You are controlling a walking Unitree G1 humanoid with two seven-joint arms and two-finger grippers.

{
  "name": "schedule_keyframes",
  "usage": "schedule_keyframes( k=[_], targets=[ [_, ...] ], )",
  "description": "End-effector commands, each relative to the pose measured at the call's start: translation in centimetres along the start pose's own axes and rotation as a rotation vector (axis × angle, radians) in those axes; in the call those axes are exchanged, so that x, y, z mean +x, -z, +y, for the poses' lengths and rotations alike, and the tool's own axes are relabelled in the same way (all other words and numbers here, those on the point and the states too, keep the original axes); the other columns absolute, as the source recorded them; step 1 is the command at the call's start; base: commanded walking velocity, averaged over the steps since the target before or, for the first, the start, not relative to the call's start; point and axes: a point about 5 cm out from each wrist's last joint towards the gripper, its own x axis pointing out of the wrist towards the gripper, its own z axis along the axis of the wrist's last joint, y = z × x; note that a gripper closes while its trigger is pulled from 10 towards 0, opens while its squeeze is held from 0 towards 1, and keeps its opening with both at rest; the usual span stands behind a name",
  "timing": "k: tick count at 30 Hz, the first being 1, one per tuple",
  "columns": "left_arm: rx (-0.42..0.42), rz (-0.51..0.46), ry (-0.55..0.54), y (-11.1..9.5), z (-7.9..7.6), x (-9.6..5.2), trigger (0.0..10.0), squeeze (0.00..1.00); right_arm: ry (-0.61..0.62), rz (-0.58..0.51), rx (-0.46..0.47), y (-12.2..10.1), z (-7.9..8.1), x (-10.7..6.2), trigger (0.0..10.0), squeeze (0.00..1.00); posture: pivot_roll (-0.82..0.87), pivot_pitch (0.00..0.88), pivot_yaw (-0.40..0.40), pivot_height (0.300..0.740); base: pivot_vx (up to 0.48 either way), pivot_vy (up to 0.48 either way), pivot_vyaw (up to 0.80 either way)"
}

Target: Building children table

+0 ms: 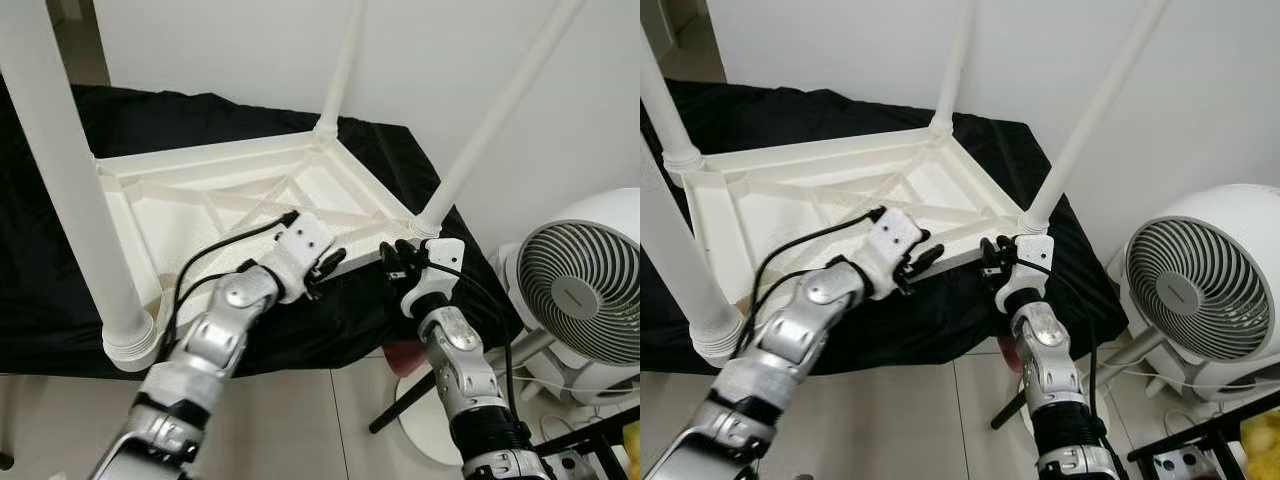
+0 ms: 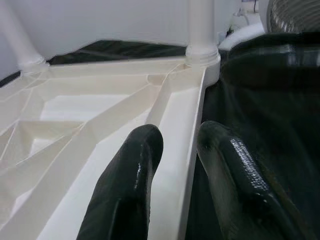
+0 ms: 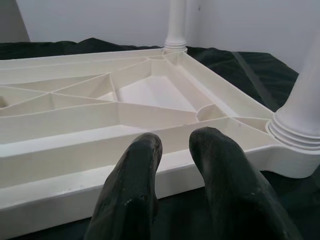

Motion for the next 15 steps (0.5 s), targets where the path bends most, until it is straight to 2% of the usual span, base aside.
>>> schedule_keyframes(
  k=[1, 2, 5, 8, 10, 15],
  targets=[
    [-0.013, 0.04, 0.052, 0.7, -0.5, -1.1, 10.0, 0.0, 0.002, 0.023, -0.006, 0.4, -0.3, -0.2, 10.0, 0.0, 0.03, 0.02, -0.174, 0.74, 0.0, 0.0, 0.0],
    [-0.013, 0.04, 0.052, 0.7, -0.5, -1.1, 10.0, 0.0, 0.002, 0.023, -0.006, 0.4, -0.3, -0.2, 10.0, 0.0, 0.03, 0.02, -0.174, 0.74, 0.0, 0.0, 0.0],
    [0.027, 0.134, 0.069, 2.4, -0.2, -3.7, 10.0, 0.0, -0.014, 0.032, -0.005, 0.6, -0.2, -0.1, 10.0, 0.0, 0.05, 0.022, -0.185, 0.74, 0.0, 0.0, 0.0],
    [0.044, 0.156, 0.067, 2.8, 0.0, -4.3, 10.0, 0.0, -0.02, 0.035, -0.004, 0.6, -0.1, 0.0, 10.0, 0.0, 0.05, 0.022, -0.185, 0.74, 0.0, 0.0, 0.0],
    [0.066, 0.2, 0.066, 3.6, 0.2, -5.5, 10.0, 0.0, -0.032, 0.038, -0.004, 0.6, 0.2, 0.2, 10.0, 0.0, 0.06, 0.022, -0.194, 0.74, 0.0, 0.0, 0.0],
    [0.041, 0.237, 0.036, 3.9, 0.6, -6.1, 10.0, 0.0, -0.041, 0.038, -0.003, 0.6, 0.3, 0.3, 10.0, 0.0, 0.06, 0.023, -0.194, 0.74, 0.0, 0.0, 0.0]
  ],
)
